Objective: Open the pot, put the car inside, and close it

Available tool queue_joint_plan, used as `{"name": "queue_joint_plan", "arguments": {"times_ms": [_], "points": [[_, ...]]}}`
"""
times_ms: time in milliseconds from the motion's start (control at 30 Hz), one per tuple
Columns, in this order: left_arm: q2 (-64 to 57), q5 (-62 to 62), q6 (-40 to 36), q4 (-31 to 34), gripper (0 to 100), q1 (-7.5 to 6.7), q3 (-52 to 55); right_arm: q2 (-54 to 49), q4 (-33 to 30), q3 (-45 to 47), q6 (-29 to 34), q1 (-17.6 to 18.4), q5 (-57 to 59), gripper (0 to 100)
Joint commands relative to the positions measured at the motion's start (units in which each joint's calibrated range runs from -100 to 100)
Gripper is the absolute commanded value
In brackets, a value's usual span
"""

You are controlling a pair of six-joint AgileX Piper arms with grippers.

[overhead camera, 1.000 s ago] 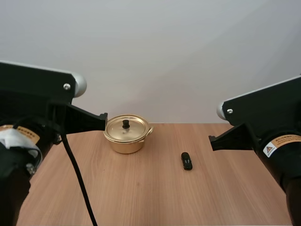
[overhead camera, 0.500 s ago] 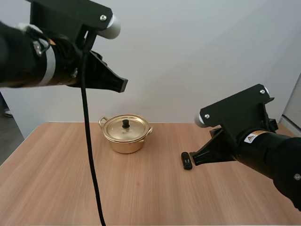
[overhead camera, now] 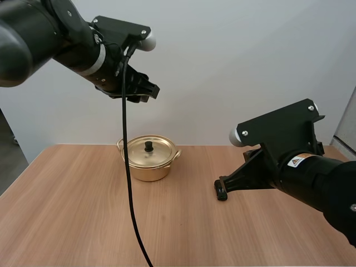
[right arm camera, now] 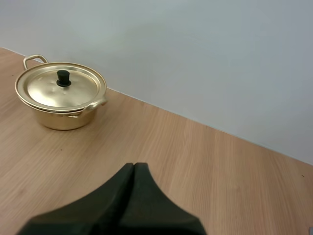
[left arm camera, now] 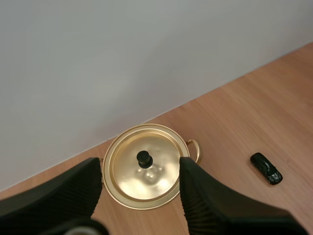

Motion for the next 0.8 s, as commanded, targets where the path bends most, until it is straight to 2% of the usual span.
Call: {"name": "queue_joint_plan", "arguments": {"times_ms": [0,433,767], "points": [[23.97,0.06,0.0,-0.1,79,0.04,-0.86,-0.01,0.03,-0.02,-0.02,-0.41,-0.08,0],[33.7,-0.62,0.09,-0.64,79,0.04,-3.72,-0.01,0.03,-0.02,-0.02,-1.59,-0.08,0],[35.78,-12.83,1.58,-0.64,79,0.04,-3.72,-0.01,0.46,-0.02,-0.02,-2.7,0.43,0]]}}
